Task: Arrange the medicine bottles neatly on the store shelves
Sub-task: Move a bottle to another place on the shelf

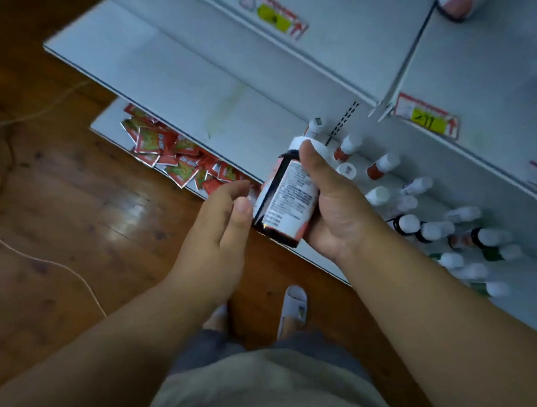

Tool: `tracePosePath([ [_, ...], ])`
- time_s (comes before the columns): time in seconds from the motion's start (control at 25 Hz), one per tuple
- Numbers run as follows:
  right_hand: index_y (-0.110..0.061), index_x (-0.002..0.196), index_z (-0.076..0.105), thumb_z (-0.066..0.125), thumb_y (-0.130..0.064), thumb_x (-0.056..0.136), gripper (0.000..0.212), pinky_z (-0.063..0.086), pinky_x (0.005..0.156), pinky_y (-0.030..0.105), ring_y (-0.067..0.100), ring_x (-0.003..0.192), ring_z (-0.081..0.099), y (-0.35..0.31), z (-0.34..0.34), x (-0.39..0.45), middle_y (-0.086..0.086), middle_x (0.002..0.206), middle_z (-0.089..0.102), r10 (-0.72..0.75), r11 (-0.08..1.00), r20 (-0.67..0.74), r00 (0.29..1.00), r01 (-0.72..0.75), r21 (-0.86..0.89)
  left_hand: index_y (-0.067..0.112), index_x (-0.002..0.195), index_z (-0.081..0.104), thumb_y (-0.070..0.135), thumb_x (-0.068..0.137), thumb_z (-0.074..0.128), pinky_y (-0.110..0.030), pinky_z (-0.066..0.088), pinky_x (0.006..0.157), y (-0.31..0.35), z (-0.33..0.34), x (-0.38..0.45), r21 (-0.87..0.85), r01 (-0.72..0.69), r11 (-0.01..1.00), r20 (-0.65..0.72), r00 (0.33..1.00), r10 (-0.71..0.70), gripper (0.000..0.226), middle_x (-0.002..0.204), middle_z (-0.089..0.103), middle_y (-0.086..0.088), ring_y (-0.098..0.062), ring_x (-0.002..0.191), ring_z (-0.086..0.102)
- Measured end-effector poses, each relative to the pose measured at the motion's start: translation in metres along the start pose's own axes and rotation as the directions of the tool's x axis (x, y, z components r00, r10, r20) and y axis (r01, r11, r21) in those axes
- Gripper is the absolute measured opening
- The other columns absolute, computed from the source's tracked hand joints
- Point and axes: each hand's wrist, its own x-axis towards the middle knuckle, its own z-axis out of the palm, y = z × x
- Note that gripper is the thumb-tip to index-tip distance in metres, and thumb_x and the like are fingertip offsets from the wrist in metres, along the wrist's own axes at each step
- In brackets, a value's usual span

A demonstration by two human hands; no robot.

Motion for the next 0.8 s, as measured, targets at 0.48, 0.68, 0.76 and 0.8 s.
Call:
tracePosePath([
  [0.48,-0.006,0.115,0.064,0.079,-0.063,0.052,0.087,0.059,0.064,0.043,0.031,0.077,0.072,-0.098,0.009,-0.113,0.018,0.093,0.072,-0.153,0.983,0.092,0.984,0.142,0.117,0.033,0.133,0.046,0.067,0.091,0.018,-0.024,0.044,0.097,0.140,0.004,-0.002,0.024,-0.308,0.951,0.160,0.940,0.300,0.061,0.127,0.054,0.021,0.000,0.121,0.049],
  [0.68,-0.003,0.125,0.063,0.086,-0.050,0.057,0.086,0.057,0.084,0.054,0.036,0.090,0.069,-0.125,-0.033,-0.126,0.021,0.109,0.070,-0.187,0.975,-0.003,0.982,0.186,0.119,0.041,0.133,0.043,0.075,0.085,0.013,-0.020,0.041,0.097,0.166,0.049,-0.001,0.047,-0.280,0.959,0.199,0.943,0.265,0.066,0.127,0.051,0.024,0.008,0.118,0.046],
  [0.76,-0.006,0.127,0.062,0.070,-0.052,0.073,0.072,0.058,0.081,0.049,0.035,0.091,0.069,-0.138,-0.047,-0.124,0.020,0.109,0.070,-0.172,0.970,-0.053,0.984,0.178,0.165,0.042,0.134,0.042,0.076,0.084,0.012,-0.017,0.039,0.094,0.174,0.063,0.000,0.048,-0.237,0.970,0.230,0.948,0.220,0.067,0.128,0.050,0.024,0.012,0.116,0.045],
  [0.8,-0.006,0.128,0.061,0.065,-0.054,0.075,0.071,0.057,0.079,0.047,0.035,0.091,0.069,-0.142,-0.051,-0.123,0.020,0.109,0.070,-0.161,0.968,-0.070,0.985,0.171,0.182,0.043,0.134,0.041,0.075,0.083,0.012,-0.014,0.038,0.091,0.176,0.067,0.002,0.058,-0.225,0.973,0.247,0.947,0.204,0.067,0.128,0.049,0.024,0.014,0.116,0.043],
])
